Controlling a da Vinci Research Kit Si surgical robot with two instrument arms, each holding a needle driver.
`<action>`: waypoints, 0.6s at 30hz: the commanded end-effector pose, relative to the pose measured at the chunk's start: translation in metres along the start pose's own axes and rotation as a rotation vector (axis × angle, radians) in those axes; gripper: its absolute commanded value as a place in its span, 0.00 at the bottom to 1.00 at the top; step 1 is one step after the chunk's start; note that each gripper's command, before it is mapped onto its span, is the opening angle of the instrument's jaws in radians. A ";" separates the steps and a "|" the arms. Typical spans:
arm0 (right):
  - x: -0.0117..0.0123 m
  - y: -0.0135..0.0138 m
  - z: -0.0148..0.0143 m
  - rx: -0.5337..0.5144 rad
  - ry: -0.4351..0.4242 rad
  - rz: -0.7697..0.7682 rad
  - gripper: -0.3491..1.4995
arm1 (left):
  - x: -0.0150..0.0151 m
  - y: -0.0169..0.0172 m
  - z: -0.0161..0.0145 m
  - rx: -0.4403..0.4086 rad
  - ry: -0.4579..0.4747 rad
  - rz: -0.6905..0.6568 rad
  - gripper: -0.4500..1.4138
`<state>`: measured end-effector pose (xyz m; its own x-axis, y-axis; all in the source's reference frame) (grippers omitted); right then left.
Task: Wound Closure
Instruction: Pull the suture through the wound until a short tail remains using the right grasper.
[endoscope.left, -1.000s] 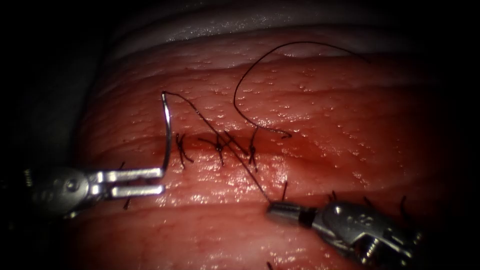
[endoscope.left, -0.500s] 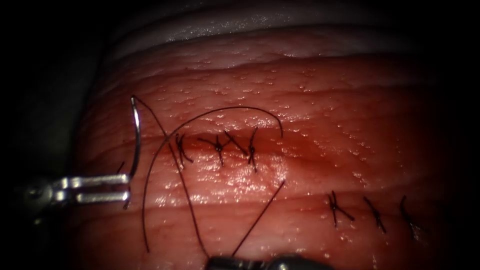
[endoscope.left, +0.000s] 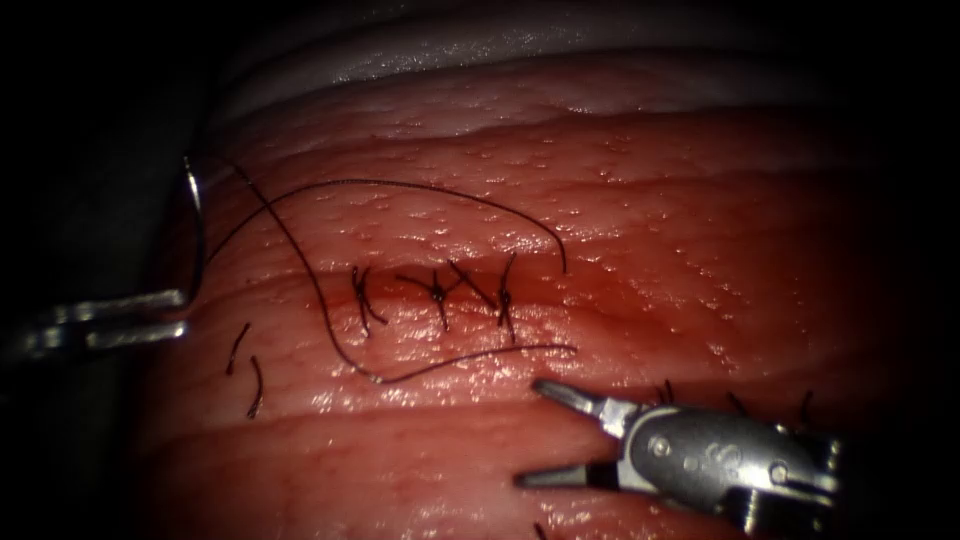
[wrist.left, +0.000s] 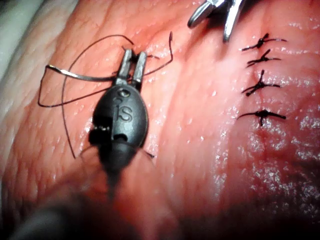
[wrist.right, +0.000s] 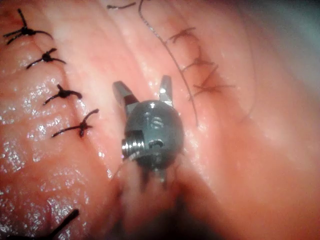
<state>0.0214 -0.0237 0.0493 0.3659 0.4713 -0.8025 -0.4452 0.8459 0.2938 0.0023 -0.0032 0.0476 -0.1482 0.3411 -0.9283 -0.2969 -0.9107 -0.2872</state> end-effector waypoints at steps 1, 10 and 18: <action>-0.0009 0.0009 0.0010 -0.006 -0.004 0.002 0.77 | -0.0005 0.0000 0.0007 0.000 0.001 0.001 0.00; -0.0041 0.0036 0.0040 -0.051 -0.021 -0.008 0.75 | -0.0005 0.0001 0.0009 -0.003 0.006 0.002 0.00; -0.0053 0.0036 0.0041 -0.053 -0.083 0.014 0.00 | -0.0007 0.0000 0.0011 -0.005 0.008 0.002 0.00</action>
<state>0.0204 -0.0218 0.0565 0.4186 0.5218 -0.7433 -0.5096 0.8124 0.2833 0.0018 -0.0032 0.0480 -0.1426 0.3380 -0.9303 -0.2930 -0.9122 -0.2865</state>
